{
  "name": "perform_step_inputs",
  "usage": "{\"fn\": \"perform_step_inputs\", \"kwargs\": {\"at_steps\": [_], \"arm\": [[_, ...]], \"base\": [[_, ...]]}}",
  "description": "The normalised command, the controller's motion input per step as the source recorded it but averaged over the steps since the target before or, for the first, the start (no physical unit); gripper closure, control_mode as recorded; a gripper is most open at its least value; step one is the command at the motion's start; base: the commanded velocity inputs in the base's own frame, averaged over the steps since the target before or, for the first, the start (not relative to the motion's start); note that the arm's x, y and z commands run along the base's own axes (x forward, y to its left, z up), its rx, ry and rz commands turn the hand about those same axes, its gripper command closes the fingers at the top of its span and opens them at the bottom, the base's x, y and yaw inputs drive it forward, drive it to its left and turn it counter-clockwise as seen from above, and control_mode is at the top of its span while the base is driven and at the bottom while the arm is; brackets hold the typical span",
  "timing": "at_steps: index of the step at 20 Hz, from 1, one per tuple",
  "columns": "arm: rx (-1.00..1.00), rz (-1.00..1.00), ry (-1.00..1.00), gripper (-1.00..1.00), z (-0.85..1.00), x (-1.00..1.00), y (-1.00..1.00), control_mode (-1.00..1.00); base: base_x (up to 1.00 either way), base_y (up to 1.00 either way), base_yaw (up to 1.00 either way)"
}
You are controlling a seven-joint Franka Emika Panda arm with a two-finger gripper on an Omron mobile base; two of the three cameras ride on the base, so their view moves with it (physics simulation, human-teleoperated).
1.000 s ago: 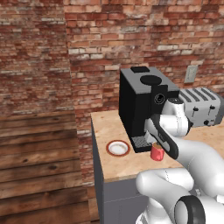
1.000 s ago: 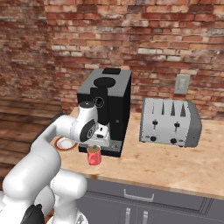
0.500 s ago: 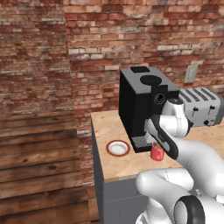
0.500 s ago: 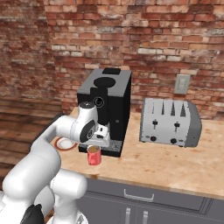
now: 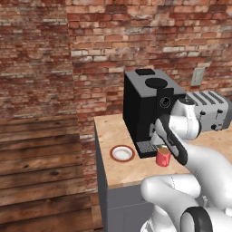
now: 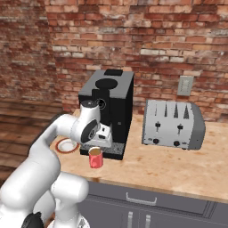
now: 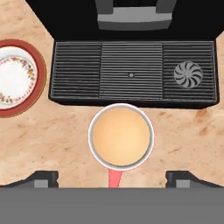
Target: Take a sugar cube from the saucer and place it inside the coffee. Then, grab milk from the fridge and place it next to the coffee on the counter to sweeten the coffee.
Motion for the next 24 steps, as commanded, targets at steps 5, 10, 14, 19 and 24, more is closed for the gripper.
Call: {"fn": "perform_step_inputs", "kwargs": {"at_steps": [5,10,14,19,24], "arm": [[0.0,0.0,-0.12,-1.0,0.88,-0.62,0.04,-1.0],[0.0,0.0,-0.1,-1.0,0.68,-0.98,0.1,-1.0],[0.0,0.0,-0.08,-1.0,0.64,-1.0,0.2,-1.0],[0.0,0.0,-0.08,-1.0,0.93,-0.91,0.28,-1.0],[0.0,0.0,-0.1,-1.0,0.68,-0.4,0.36,-1.0]], "base": [[0.0,0.0,0.0],[0.0,0.0,0.0],[0.0,0.0,0.0],[0.0,0.0,0.0],[0.0,0.0,0.0]]}}
